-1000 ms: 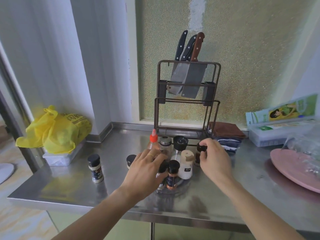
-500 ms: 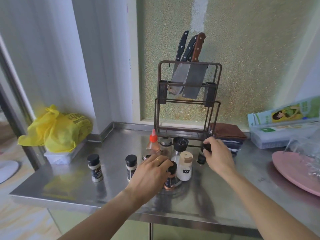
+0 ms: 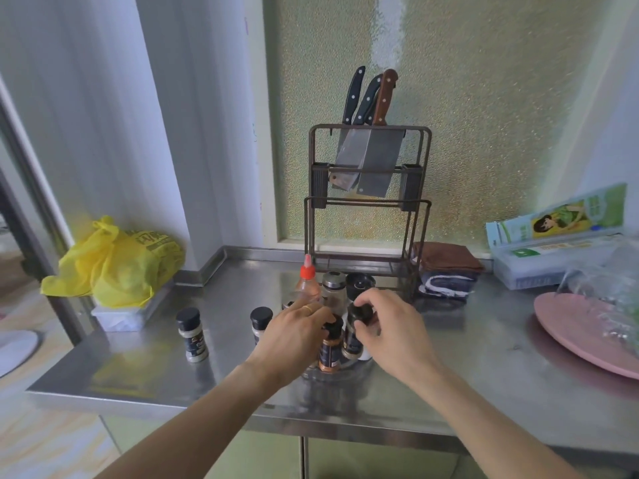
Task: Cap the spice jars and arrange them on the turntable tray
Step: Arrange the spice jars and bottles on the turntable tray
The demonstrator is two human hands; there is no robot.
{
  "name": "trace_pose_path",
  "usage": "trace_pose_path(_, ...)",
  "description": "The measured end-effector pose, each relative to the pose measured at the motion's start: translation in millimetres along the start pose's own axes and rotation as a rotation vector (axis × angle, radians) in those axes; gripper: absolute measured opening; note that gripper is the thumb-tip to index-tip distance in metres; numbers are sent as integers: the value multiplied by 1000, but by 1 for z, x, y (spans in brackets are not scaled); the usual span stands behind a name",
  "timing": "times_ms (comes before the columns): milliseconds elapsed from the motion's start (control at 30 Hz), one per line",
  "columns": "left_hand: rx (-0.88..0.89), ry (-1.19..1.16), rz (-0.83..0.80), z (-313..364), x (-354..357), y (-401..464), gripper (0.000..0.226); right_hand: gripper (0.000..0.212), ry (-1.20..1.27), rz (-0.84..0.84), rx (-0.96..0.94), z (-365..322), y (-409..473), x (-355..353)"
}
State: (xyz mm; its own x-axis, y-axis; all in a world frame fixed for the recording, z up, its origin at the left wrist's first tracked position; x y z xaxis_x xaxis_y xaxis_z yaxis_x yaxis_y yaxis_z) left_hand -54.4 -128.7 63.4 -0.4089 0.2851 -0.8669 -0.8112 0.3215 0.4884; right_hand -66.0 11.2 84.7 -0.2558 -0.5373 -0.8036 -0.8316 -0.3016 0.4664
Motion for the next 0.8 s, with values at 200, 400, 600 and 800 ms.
trace_pose_path(200, -8, -29, -31, -6, 2, -3, 18, 24, -28, -59, -13, 4, -9, 35)
trace_pose_path(400, -9, -65, -23, -6, 0, -8, 28, 25, -145, -102, -31, 0, -11, 40)
trace_pose_path(600, -97, -126, 66, -38, -37, -17, 31, 33, -221, -36, -59, -39, 0, 11)
trace_pose_path(800, -355, 18, 164, -143, -74, -48, 27, 26, -125, -117, -260, -136, 29, 50)
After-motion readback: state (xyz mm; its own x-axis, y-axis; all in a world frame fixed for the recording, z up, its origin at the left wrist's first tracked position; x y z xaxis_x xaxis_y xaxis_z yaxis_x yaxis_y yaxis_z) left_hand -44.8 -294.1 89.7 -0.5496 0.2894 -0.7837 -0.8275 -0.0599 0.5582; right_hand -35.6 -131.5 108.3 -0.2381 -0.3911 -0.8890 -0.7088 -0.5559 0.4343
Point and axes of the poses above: each hand's wrist, its own y-axis towards the middle knuckle, its own x-axis out of the palm, z = x × y, the point moved 10 cm from there along y, towards the middle knuckle, and after that the axes turned 2 degrees about -y, right-handed, at the moved point
